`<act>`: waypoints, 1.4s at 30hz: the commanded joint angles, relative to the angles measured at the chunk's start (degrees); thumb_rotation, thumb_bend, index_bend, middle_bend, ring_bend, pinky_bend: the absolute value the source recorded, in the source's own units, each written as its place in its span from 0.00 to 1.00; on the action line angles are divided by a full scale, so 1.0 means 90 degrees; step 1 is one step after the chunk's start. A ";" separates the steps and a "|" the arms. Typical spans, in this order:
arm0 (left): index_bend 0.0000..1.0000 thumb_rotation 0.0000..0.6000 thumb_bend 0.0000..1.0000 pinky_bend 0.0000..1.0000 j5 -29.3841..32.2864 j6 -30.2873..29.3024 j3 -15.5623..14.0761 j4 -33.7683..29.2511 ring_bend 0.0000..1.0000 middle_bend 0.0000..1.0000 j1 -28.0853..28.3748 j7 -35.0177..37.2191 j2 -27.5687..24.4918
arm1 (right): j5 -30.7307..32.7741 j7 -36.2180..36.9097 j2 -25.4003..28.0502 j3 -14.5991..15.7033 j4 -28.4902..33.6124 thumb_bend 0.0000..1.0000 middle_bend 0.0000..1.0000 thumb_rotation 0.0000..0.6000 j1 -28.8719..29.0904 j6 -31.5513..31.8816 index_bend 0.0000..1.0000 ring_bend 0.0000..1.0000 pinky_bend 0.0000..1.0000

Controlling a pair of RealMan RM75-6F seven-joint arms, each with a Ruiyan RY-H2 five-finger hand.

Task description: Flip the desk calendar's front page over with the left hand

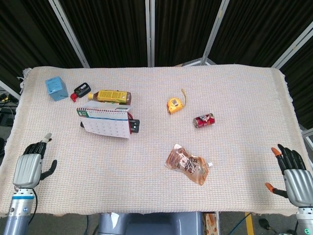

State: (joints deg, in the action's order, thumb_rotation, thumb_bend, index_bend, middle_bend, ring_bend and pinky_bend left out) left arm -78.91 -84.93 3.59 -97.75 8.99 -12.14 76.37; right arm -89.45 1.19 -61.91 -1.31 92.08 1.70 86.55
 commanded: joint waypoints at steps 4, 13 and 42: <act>0.00 1.00 0.75 0.56 0.1655 0.1293 0.0669 -0.0447 0.69 0.66 0.0404 0.0701 0.0082 | -0.0008 0.0043 0.0025 -0.0002 0.0011 0.02 0.00 1.00 -0.0008 0.0024 0.00 0.00 0.00; 0.00 1.00 0.77 0.56 0.3504 0.2704 0.1347 -0.0848 0.70 0.66 0.1102 0.0883 -0.0225 | -0.0046 0.0085 0.0052 0.0011 0.0024 0.02 0.00 1.00 -0.0014 0.0046 0.00 0.00 0.00; 0.00 1.00 0.78 0.56 0.6840 0.4678 0.1536 0.0334 0.70 0.66 0.2801 0.1188 0.0170 | 0.0080 0.0235 0.0081 -0.0037 -0.0029 0.02 0.00 1.00 0.0000 -0.0010 0.00 0.00 0.00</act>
State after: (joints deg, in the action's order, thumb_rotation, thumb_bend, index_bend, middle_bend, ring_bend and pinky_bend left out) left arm -17.53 -43.00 17.51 -94.88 34.01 -1.55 77.74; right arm -88.73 3.30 -61.18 -1.64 91.83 1.69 86.46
